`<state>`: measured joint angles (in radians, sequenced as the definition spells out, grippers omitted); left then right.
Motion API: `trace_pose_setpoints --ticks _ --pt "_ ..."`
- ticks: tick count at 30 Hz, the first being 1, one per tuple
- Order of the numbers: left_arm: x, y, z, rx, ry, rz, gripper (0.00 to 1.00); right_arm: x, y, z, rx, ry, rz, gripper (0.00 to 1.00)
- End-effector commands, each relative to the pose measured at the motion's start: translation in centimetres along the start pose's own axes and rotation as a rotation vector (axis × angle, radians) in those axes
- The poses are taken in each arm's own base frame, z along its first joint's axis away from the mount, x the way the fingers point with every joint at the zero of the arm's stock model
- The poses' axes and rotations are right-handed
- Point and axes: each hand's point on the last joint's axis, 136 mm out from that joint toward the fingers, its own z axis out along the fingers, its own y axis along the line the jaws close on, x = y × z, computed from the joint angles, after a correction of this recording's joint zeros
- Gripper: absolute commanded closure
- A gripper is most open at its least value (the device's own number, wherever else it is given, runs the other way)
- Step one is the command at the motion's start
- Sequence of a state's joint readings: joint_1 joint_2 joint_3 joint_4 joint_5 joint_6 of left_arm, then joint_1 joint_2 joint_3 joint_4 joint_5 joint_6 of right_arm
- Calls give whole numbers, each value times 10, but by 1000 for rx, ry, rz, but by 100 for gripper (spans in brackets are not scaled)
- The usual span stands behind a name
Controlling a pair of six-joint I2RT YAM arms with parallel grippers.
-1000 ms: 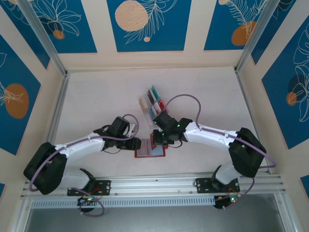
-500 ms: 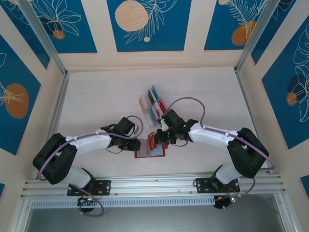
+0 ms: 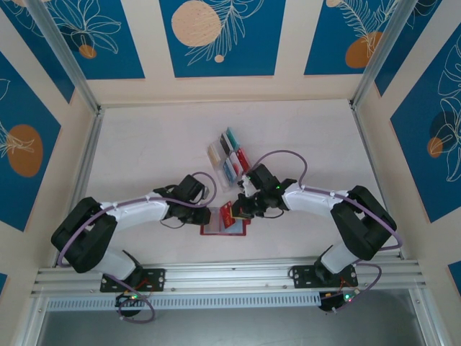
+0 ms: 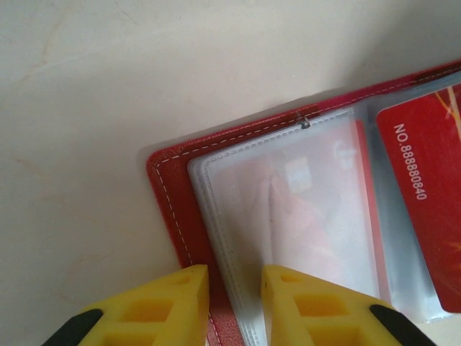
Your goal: Put the credit cards into the card holder
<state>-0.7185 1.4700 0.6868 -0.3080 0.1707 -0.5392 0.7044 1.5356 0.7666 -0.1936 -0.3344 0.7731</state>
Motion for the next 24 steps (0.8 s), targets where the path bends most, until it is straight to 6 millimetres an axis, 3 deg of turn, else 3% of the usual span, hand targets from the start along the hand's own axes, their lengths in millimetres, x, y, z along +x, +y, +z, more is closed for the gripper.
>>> trace_pose_setpoints --ticks 1,24 --pt "17 21 8 -104 65 10 75 11 -1 0 -32 35 2 100" --pt "18 17 9 -101 65 10 76 17 -11 8 -62 87 60 100"
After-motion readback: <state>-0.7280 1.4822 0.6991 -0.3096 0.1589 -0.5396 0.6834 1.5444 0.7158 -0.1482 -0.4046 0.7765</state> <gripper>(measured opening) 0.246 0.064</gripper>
